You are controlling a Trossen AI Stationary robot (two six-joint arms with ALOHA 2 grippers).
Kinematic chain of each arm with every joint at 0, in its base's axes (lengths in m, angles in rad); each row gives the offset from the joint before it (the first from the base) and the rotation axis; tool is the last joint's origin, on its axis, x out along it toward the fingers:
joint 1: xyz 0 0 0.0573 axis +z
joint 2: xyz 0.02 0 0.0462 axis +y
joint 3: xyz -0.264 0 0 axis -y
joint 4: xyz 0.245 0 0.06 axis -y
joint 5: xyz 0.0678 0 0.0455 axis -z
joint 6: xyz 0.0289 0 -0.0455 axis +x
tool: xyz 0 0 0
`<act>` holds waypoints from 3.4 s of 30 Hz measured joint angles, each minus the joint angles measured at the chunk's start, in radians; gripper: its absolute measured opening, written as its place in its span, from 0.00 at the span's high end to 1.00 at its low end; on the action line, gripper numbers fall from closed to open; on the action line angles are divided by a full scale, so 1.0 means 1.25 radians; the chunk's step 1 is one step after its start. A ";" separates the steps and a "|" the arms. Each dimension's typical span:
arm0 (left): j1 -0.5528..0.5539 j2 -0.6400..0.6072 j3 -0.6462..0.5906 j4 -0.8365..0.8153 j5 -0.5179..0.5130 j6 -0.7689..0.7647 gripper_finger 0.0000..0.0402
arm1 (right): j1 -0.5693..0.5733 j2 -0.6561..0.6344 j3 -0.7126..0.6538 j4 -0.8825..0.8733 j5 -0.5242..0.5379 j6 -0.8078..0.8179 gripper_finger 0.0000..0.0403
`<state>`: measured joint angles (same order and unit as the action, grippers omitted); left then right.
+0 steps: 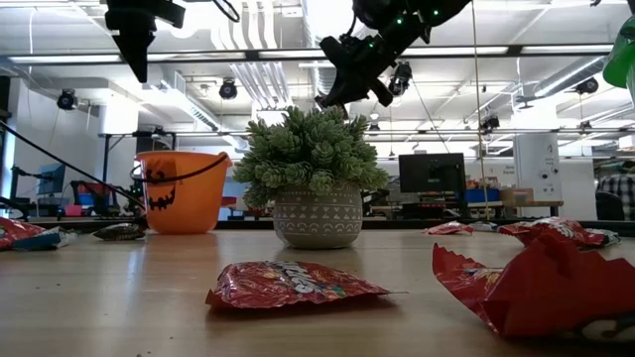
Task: Sort candy
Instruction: Put the brown chocolate into the black bucket, then put the dark brown chocolate into the black bucket
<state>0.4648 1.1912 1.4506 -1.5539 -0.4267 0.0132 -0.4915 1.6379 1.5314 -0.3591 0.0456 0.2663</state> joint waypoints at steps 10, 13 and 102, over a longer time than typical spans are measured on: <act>0.000 0.000 0.000 0.001 0.000 0.000 0.59 | 0.000 0.000 0.000 0.001 0.000 0.010 0.92; 0.000 0.000 0.000 0.001 0.000 0.000 0.59 | -0.002 0.000 0.000 0.000 -0.041 0.003 0.92; -0.143 -0.063 -0.554 0.443 0.397 -0.105 0.59 | -0.037 -0.172 0.000 -0.505 -0.161 -0.066 0.56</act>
<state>0.2863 1.1126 0.7586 -1.0005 0.0697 -0.1186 -0.5373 1.4223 1.5314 -0.9909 -0.1562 0.1837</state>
